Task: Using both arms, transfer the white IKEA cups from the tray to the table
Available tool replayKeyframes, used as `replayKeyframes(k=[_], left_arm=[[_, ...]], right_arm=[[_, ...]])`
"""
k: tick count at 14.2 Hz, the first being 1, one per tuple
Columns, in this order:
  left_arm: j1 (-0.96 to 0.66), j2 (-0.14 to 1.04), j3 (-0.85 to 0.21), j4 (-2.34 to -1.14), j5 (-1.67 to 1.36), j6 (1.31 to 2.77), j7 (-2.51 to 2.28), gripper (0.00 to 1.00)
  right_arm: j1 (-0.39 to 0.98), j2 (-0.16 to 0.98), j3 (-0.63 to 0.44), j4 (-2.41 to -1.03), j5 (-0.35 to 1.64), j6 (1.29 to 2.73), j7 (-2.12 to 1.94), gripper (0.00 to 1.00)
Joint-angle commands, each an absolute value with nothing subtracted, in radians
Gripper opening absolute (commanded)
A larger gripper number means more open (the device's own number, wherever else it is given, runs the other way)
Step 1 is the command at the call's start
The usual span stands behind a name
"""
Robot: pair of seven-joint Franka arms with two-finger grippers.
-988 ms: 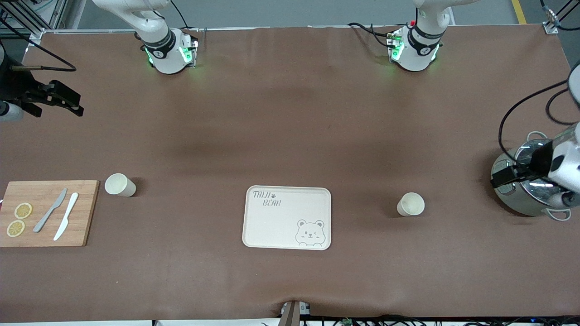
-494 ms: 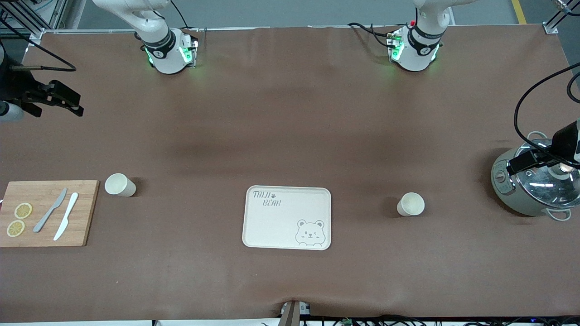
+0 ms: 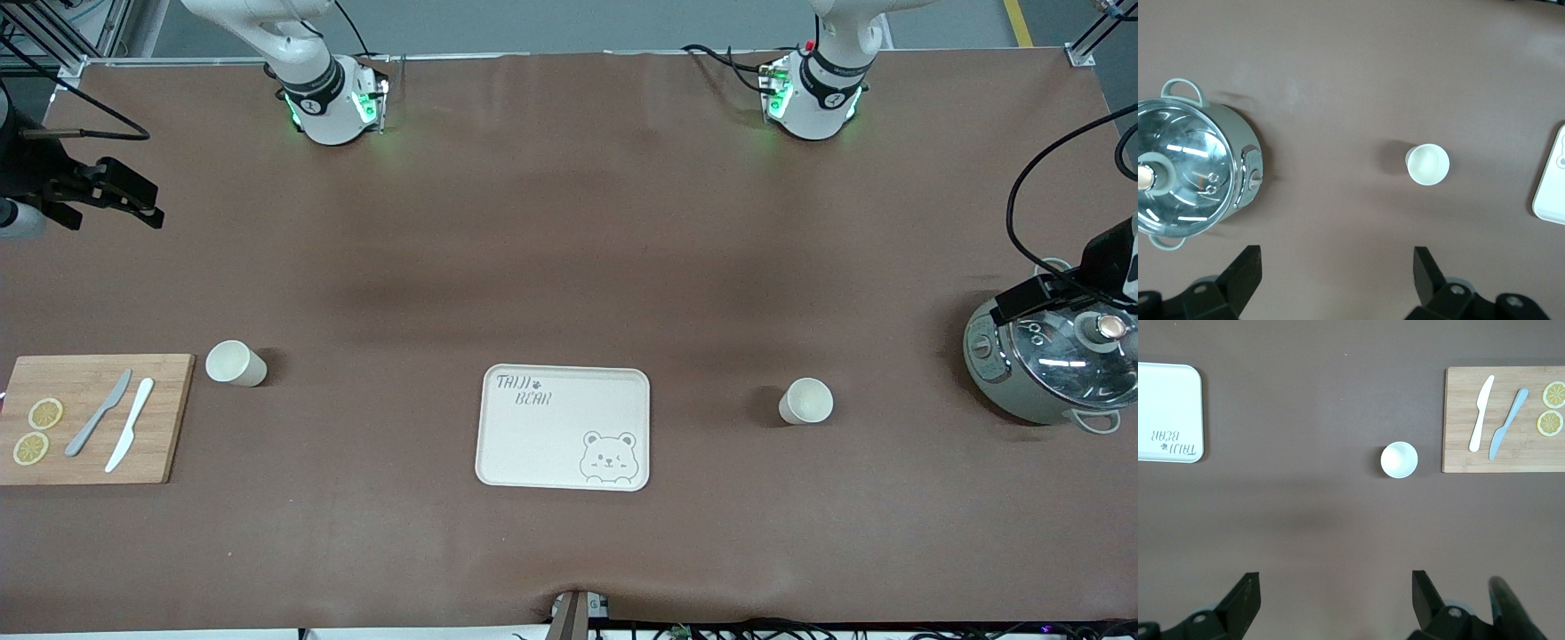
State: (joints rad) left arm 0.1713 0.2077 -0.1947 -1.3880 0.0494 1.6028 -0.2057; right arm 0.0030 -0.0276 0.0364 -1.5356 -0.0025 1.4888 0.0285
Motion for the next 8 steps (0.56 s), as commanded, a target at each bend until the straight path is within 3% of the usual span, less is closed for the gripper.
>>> replayKeyframes(k=[1, 8], left_arm=[[0.173, 0.183, -0.206, -1.388, 0.061, 1.559, -0.180, 1.00], [0.154, 0.135, -0.174, -1.405, 0.040, 1.549, -0.017, 1.00]], right_arm=[[0.000, -0.023, 0.041, -1.523, -0.021, 1.485, 0.006, 1.00], [0.002, -0.026, 0.043, -1.528, -0.032, 1.485, -0.015, 1.00]])
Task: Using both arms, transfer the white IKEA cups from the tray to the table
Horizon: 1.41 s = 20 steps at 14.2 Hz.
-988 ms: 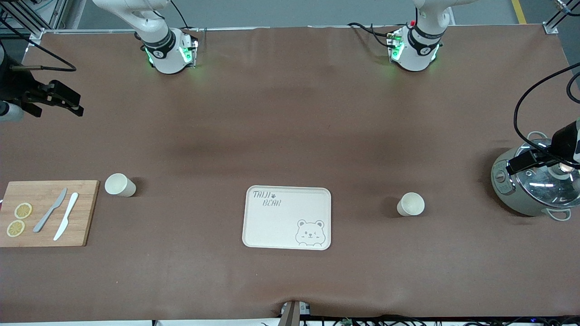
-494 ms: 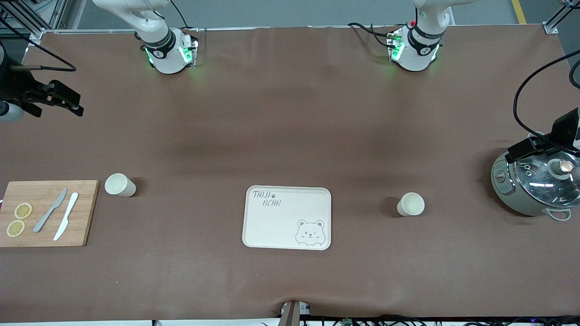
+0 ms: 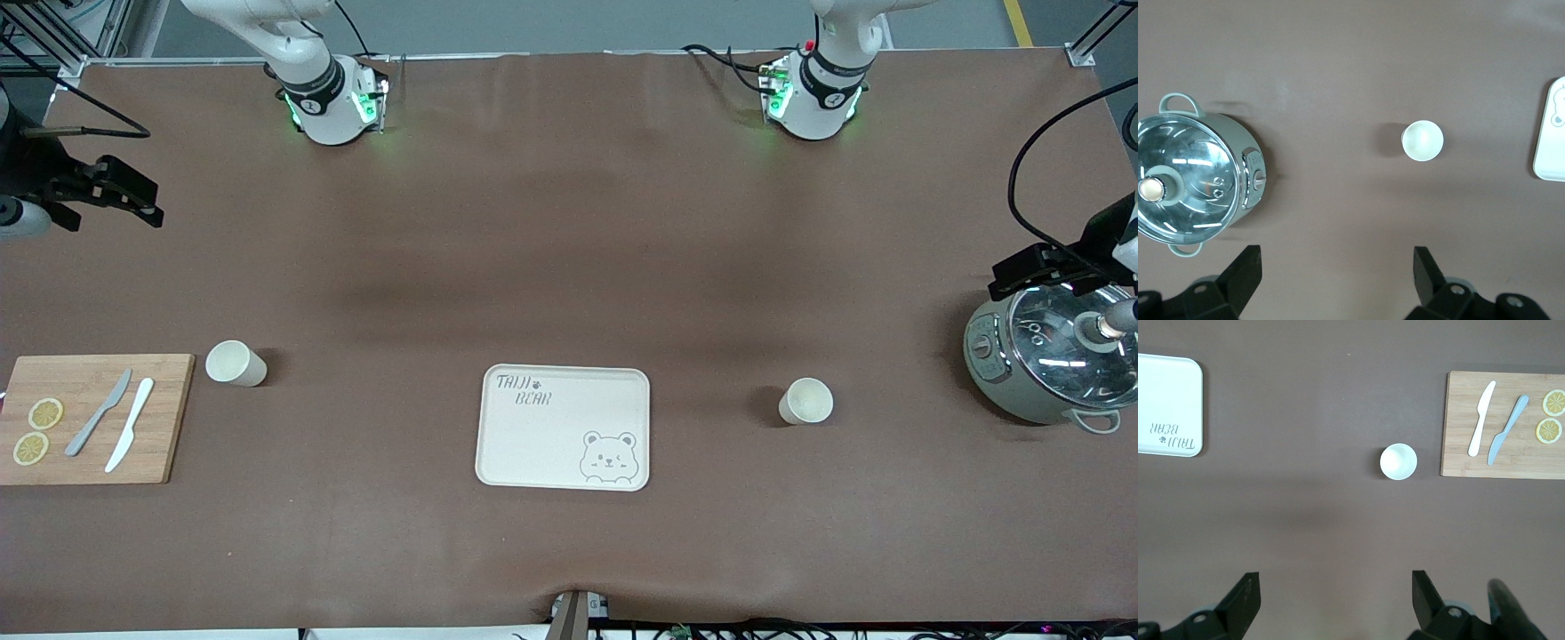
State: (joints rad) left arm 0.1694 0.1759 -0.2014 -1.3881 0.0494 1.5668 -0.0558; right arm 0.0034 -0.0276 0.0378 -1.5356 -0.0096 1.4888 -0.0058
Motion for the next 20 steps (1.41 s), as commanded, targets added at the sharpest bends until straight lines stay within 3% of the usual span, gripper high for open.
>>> replayKeyframes(k=[1, 3, 9, 20], left_arm=[[0.118, 0.121, -0.138, -1.428, 0.035, 1.549, -0.012, 1.00], [0.028, 0.080, -0.057, -1.480, 0.035, 1.551, -0.014, 1.00], [0.003, -0.011, -0.043, -1.607, 0.034, 1.612, -0.017, 1.00], [0.011, 0.009, -0.044, -1.591, 0.015, 1.628, -0.015, 1.00]], right_arm=[[0.002, -0.026, 0.043, -1.528, -0.032, 1.485, -0.015, 1.00], [0.002, -0.026, 0.043, -1.528, -0.032, 1.485, -0.015, 1.00], [0.002, -0.026, 0.043, -1.528, -0.032, 1.485, -0.015, 1.00], [0.000, -0.026, 0.043, -1.528, -0.032, 1.485, -0.015, 1.00]])
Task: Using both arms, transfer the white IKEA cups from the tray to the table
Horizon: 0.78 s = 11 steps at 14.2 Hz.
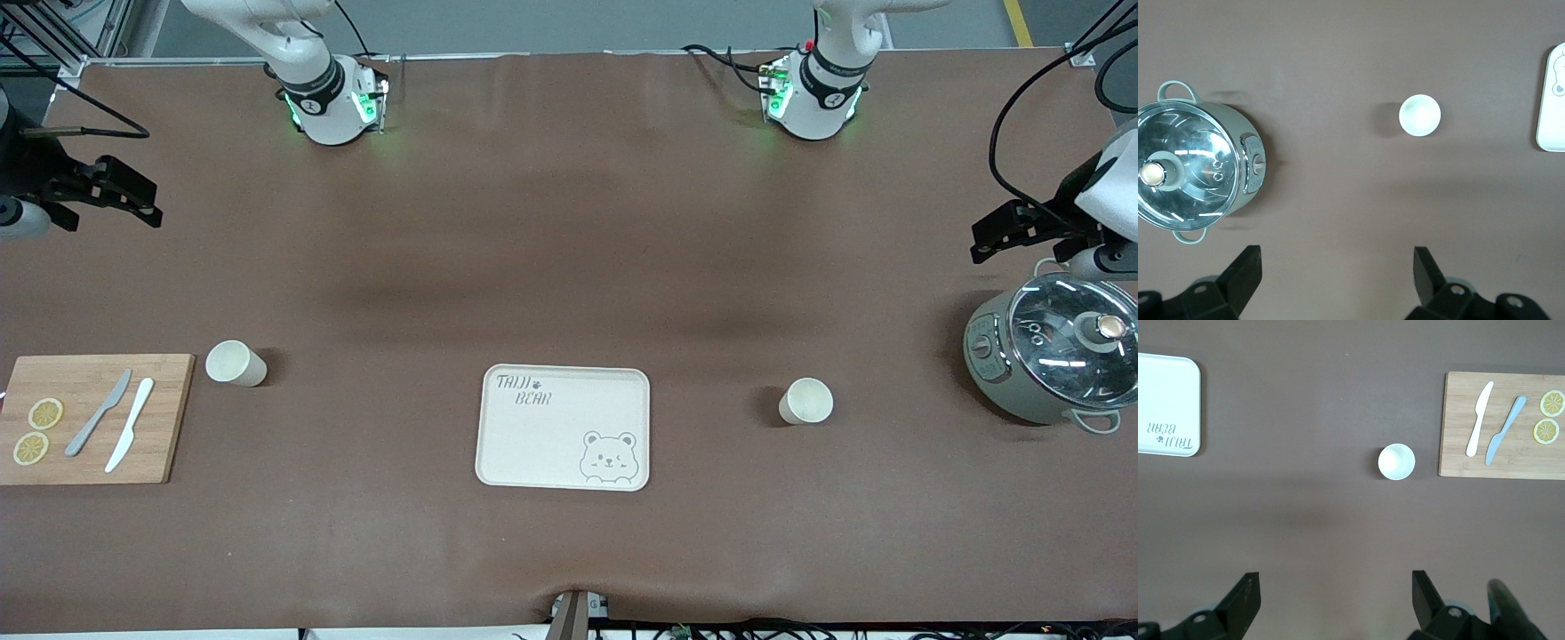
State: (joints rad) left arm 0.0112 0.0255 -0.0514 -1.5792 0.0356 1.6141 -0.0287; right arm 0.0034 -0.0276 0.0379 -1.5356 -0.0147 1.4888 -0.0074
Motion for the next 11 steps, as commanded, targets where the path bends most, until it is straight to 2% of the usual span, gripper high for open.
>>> replayKeyframes(k=[1, 11], left_arm=[[0.009, 0.012, -0.044, -1.589, 0.015, 1.628, -0.017, 1.00], [0.011, 0.015, -0.044, -1.582, 0.015, 1.628, -0.015, 1.00]], right_arm=[[0.000, -0.026, 0.043, -1.526, -0.032, 1.485, -0.015, 1.00], [-0.003, -0.026, 0.043, -1.528, -0.032, 1.485, -0.015, 1.00]])
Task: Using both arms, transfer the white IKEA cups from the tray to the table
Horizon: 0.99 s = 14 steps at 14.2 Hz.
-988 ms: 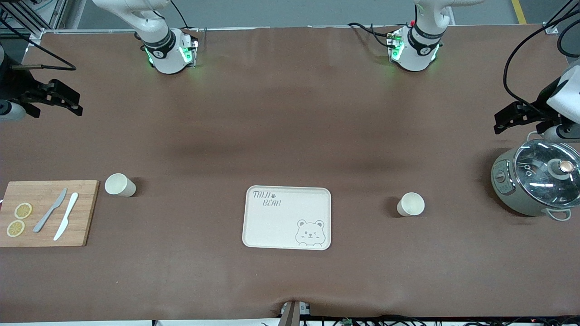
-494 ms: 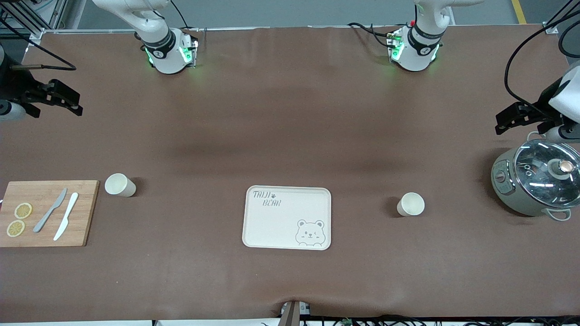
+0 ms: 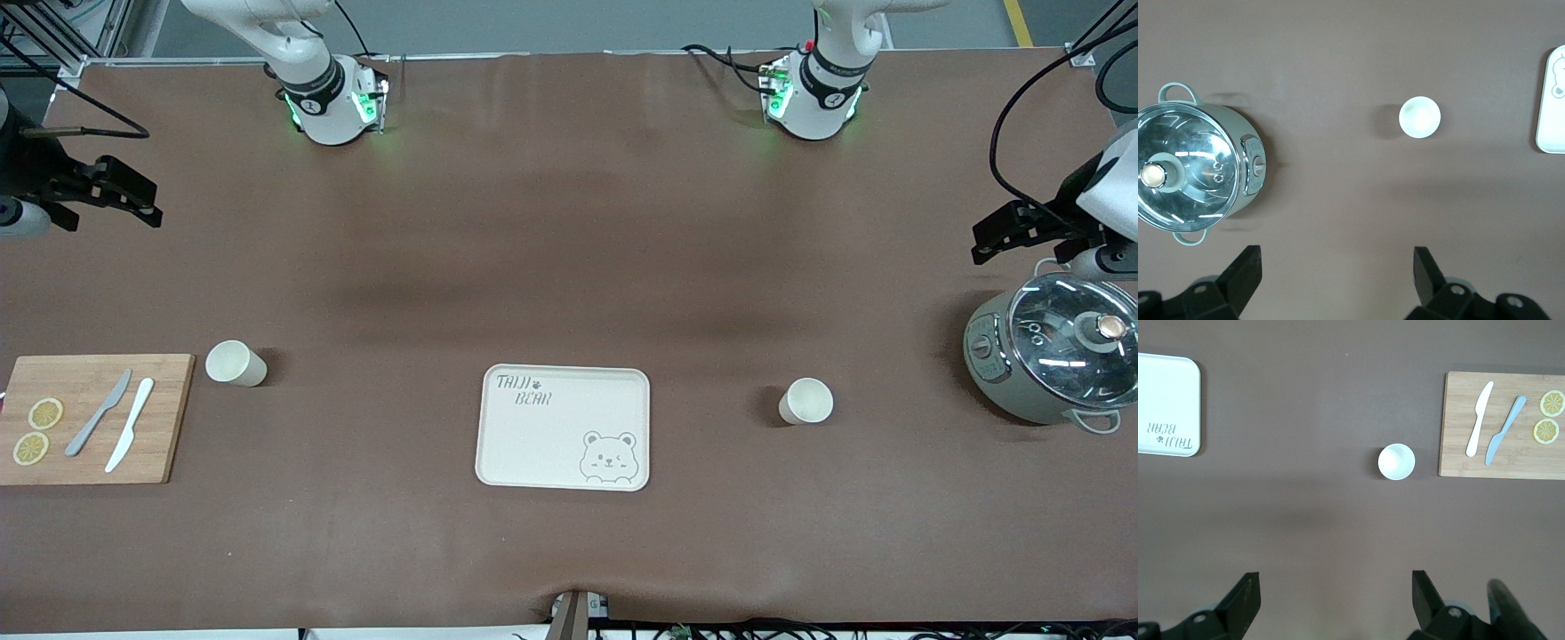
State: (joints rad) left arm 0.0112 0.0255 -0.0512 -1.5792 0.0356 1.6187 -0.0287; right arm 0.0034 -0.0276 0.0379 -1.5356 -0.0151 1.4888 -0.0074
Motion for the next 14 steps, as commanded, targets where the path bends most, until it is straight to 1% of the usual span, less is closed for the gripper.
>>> replayKeyframes(k=[1, 14], left_arm=[[0.011, 0.015, -0.044, -1.582, 0.015, 1.628, -0.015, 1.00], [0.009, 0.025, -0.048, -1.572, 0.026, 1.629, -0.015, 1.00]], right_arm=[[-0.003, -0.026, 0.043, -1.528, -0.031, 1.485, -0.015, 1.00], [-0.003, -0.025, 0.043, -1.526, -0.032, 1.483, -0.015, 1.00]])
